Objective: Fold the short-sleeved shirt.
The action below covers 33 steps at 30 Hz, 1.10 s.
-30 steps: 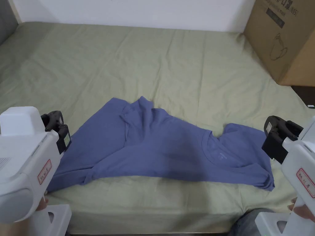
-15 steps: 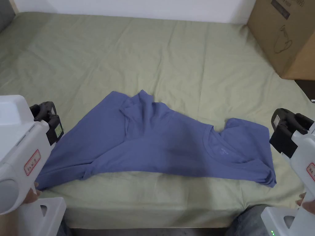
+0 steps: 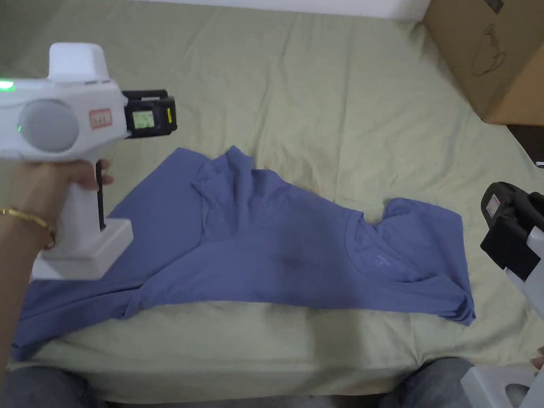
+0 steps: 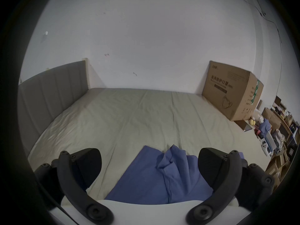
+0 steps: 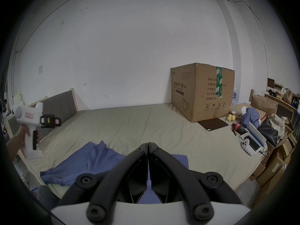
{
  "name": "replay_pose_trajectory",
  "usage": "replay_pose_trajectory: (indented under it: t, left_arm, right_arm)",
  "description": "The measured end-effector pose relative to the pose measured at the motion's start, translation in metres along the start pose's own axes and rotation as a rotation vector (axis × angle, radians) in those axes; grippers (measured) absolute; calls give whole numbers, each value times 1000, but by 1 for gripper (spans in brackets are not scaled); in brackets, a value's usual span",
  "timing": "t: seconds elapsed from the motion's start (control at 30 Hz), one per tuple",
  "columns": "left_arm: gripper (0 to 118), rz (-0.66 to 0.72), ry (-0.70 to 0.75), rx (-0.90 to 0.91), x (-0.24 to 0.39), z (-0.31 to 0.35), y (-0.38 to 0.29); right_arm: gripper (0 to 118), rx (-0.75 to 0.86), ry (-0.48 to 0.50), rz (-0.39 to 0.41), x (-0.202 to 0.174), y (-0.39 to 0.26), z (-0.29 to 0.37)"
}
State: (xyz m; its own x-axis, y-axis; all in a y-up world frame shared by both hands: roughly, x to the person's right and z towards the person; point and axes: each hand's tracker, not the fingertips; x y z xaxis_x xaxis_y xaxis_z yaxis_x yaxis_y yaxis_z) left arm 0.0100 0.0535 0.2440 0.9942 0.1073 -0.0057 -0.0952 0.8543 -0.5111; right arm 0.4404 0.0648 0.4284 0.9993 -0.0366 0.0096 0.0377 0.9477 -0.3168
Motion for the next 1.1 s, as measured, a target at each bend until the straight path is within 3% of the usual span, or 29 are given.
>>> replay_pose_trajectory:
  t: [0.3,0.47,0.6,0.7,0.77,0.8,0.83,0.87,0.9,1.0,1.1]
  left_arm:
    - [118,-54,96,-416,-1,-176,3]
    - [116,-92,176,-555,-6,-245,-19]
    - [92,-123,162,-596,-3,-277,-34]
    - [83,-152,156,-642,1,-291,-46]
    - [71,-155,135,-624,4,-289,-46]
    - [61,-173,114,-609,7,-285,-45]
    - [42,-192,68,-592,11,-274,-46]
    - [11,-229,65,-581,15,-270,-47]
    - [0,-239,60,-592,19,-267,-48]
    - [0,-267,67,-586,24,-255,-47]
    - [0,-169,48,-503,19,-233,-28]
  right_arm:
    - [0,-114,-52,-26,6,-13,-46]
    - [0,-188,-84,-35,12,-27,-75]
    - [0,-228,-104,-39,18,-36,-92]
    - [0,-249,-114,-41,22,-39,-98]
    - [0,-254,-120,-41,23,-41,-99]
    - [0,-255,-121,-41,24,-41,-99]
    - [0,-256,-122,-43,24,-42,-98]
    - [0,-257,-122,-46,25,-42,-98]
    - [0,-257,-123,-49,25,-42,-97]
    - [0,-259,-128,-58,29,-41,-92]
    - [0,-285,-137,-53,35,-38,-89]
